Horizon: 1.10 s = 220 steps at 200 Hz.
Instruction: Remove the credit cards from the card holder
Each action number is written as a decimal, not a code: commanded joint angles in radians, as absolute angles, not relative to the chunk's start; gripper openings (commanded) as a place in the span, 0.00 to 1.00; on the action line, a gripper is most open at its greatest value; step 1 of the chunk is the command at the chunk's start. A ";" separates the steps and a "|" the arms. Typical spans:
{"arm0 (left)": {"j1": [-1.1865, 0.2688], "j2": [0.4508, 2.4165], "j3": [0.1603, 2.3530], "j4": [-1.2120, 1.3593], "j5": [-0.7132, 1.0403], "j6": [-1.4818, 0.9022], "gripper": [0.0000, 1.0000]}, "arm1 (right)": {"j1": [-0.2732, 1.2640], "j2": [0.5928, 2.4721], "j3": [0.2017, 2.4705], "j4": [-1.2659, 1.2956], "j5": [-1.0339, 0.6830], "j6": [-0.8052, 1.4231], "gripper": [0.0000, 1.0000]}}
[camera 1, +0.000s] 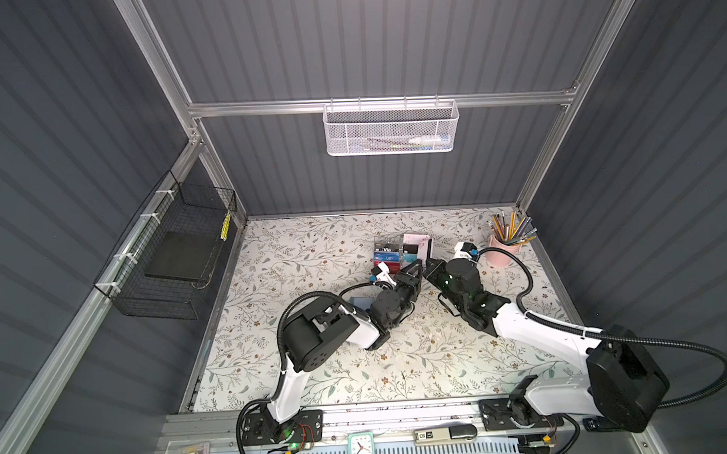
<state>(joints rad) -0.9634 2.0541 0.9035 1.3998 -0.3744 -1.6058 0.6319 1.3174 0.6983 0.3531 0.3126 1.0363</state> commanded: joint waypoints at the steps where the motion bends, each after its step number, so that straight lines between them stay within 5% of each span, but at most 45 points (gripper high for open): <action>1: -0.971 2.073 0.929 1.428 -0.395 -1.583 0.27 | 0.635 1.321 0.683 0.380 0.305 1.039 0.00; 45: -0.971 2.076 0.926 1.434 -0.401 -1.576 0.00 | 0.634 1.322 0.683 0.384 0.287 1.038 0.00; 98: -0.971 2.070 0.928 1.422 -0.392 -1.562 0.00 | 0.634 1.313 0.673 0.385 0.281 1.024 0.00; 153: -0.942 2.041 0.897 1.356 -0.326 -1.566 0.00 | 0.619 1.239 0.683 0.325 0.285 0.953 0.20; 220: -0.781 1.909 0.840 1.073 0.032 -1.589 0.00 | 0.533 1.035 0.725 0.069 0.260 0.694 0.51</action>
